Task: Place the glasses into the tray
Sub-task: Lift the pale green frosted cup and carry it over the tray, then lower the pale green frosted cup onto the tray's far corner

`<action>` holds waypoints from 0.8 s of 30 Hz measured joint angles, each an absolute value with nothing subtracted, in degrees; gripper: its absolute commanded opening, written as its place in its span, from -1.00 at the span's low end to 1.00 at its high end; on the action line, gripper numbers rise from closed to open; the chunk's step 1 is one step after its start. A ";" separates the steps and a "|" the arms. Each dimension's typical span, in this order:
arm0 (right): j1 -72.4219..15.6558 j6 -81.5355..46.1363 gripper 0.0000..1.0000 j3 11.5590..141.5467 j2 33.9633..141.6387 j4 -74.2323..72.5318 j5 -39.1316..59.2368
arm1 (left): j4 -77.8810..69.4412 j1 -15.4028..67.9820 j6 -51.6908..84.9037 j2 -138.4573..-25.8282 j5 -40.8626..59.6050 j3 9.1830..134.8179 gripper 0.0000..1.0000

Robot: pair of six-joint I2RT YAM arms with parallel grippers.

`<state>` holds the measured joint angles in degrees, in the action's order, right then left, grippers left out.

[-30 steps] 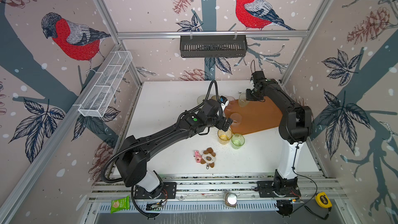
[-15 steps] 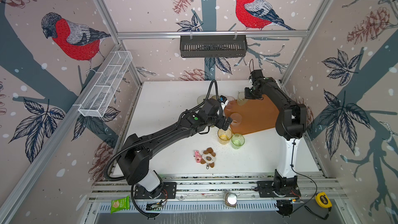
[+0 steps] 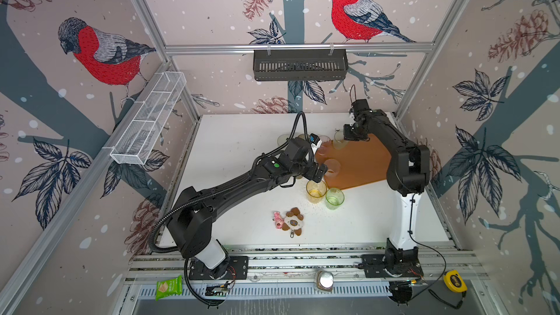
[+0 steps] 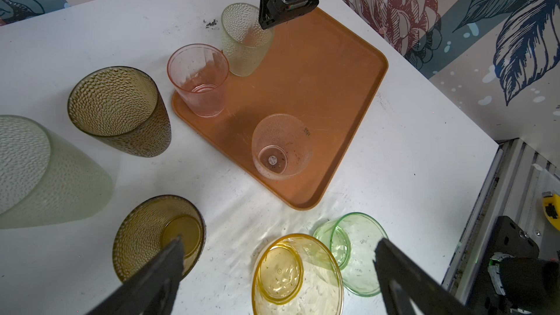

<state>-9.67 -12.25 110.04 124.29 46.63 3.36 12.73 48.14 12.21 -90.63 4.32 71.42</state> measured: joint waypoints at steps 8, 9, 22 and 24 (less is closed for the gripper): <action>-9.58 -12.25 -0.93 109.93 124.29 46.61 3.33 | 12.73 48.12 13.15 -90.32 4.36 71.20 0.95; -9.58 -12.25 -0.92 109.91 124.29 46.65 3.33 | 12.69 48.12 13.21 -90.17 4.40 71.07 0.95; -9.39 -12.25 -0.92 108.79 124.29 46.52 3.16 | 12.29 48.12 13.52 -89.56 6.04 70.48 0.95; -9.39 -12.25 -0.92 108.64 124.29 46.44 3.18 | 12.29 48.12 13.52 -89.41 6.33 70.37 0.95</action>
